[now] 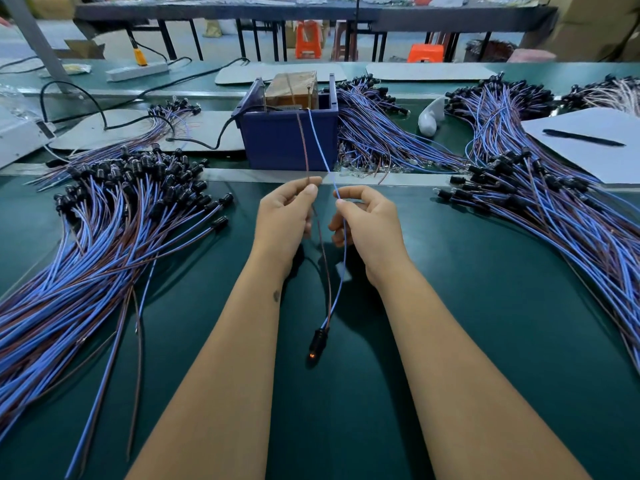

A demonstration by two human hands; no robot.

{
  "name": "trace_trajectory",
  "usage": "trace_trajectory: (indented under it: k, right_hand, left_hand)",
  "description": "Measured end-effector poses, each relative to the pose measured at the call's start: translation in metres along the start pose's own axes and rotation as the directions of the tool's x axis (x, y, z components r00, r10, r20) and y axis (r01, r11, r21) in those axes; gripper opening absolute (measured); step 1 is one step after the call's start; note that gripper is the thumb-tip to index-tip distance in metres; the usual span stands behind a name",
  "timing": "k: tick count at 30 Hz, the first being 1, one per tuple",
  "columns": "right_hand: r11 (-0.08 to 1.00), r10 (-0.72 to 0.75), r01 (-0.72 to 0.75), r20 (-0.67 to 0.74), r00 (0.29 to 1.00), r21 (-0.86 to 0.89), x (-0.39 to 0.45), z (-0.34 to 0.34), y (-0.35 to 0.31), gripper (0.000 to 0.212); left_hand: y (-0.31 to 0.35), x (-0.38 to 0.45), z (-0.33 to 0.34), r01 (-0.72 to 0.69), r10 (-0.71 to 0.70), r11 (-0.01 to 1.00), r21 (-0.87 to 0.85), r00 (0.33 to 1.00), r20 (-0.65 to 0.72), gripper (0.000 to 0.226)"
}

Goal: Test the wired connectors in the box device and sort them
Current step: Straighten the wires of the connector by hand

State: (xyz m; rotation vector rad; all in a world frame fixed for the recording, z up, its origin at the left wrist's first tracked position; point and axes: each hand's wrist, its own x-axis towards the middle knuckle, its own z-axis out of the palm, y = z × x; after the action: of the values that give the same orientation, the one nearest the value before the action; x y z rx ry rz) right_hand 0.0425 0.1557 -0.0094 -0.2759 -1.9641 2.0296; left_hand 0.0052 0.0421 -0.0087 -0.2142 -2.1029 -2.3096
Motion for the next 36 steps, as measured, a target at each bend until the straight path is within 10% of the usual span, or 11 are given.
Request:
trace_trajectory:
  k: [10, 17, 27, 36]
  right_hand:
    - [0.994, -0.068, 0.081, 0.156, 0.985, -0.076, -0.006, 0.003, -0.002, 0.023]
    - [0.986, -0.117, 0.145, 0.293, 0.949, -0.077, -0.003, -0.005, 0.0, 0.065]
    - [0.942, -0.153, 0.049, 0.296, 0.943, 0.332, 0.0, -0.009, 0.0, 0.016]
    - [0.878, 0.012, -0.01, -0.001, 1.0, 0.478, 0.011, -0.02, -0.005, 0.028]
  left_hand:
    - [0.0, 0.001, 0.001, 0.098, -0.096, 0.993, -0.067, 0.995, 0.026, 0.017]
    - [0.006, 0.002, -0.006, 0.163, -0.159, 0.895, -0.415, 0.986, 0.045, 0.018]
    - [-0.001, 0.003, -0.005, 0.021, -0.056, 0.954, -0.299, 0.993, -0.108, 0.011]
    - [-0.001, -0.01, 0.003, -0.09, 0.09, 0.996, -0.015, 0.935, 0.343, 0.025]
